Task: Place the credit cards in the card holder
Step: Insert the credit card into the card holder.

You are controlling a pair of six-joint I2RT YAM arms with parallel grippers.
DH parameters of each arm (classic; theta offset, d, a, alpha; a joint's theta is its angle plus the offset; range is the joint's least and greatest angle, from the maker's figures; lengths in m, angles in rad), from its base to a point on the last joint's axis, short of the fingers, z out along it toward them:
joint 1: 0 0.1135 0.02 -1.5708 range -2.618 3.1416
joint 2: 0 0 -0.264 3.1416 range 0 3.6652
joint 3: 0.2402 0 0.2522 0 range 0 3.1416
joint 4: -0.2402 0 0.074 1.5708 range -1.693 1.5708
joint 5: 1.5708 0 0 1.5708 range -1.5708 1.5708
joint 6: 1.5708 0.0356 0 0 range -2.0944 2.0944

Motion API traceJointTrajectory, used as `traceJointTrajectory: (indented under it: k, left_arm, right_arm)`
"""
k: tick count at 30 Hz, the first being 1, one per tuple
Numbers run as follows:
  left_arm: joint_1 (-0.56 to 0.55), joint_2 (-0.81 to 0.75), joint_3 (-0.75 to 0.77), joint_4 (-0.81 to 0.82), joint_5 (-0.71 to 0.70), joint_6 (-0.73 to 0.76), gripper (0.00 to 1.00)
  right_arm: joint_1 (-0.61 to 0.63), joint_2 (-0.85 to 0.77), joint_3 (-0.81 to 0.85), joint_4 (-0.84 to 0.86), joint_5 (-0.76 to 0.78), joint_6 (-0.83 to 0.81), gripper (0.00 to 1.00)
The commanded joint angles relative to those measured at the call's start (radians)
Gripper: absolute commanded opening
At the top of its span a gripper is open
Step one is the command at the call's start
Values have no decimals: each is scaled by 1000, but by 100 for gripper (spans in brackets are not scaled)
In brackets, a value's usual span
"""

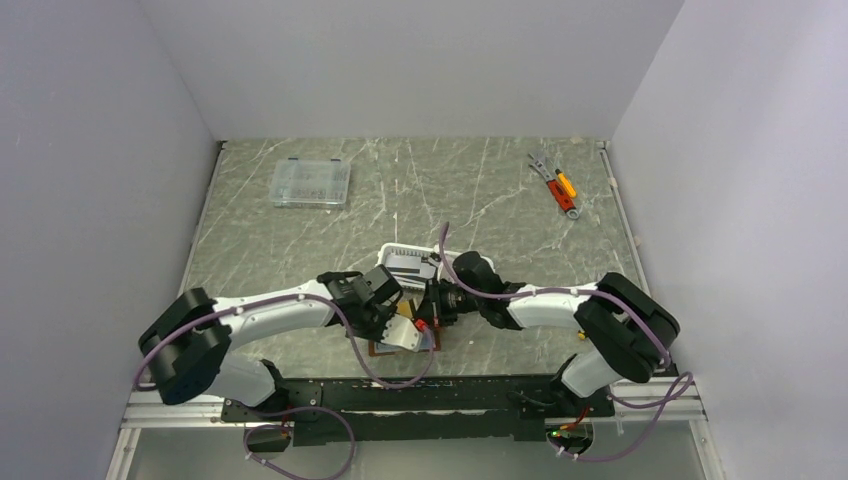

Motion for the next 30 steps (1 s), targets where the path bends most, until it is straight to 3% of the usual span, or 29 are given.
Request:
traceJointTrajectory:
  k: [1, 7, 15, 30]
  left_arm:
    - [43, -113, 4, -23, 55, 27, 24]
    - [119, -179, 14, -99, 142, 75, 25]
    - [117, -73, 58, -42, 227, 84, 24]
    - [46, -24, 21, 40, 208, 74, 23]
  right_arm:
    - [10, 54, 48, 35, -33, -16, 0]
    - [13, 126, 75, 41, -32, -16, 0]
    - [11, 124, 55, 10, -69, -27, 0]
    - [-47, 103, 17, -52, -113, -54, 0]
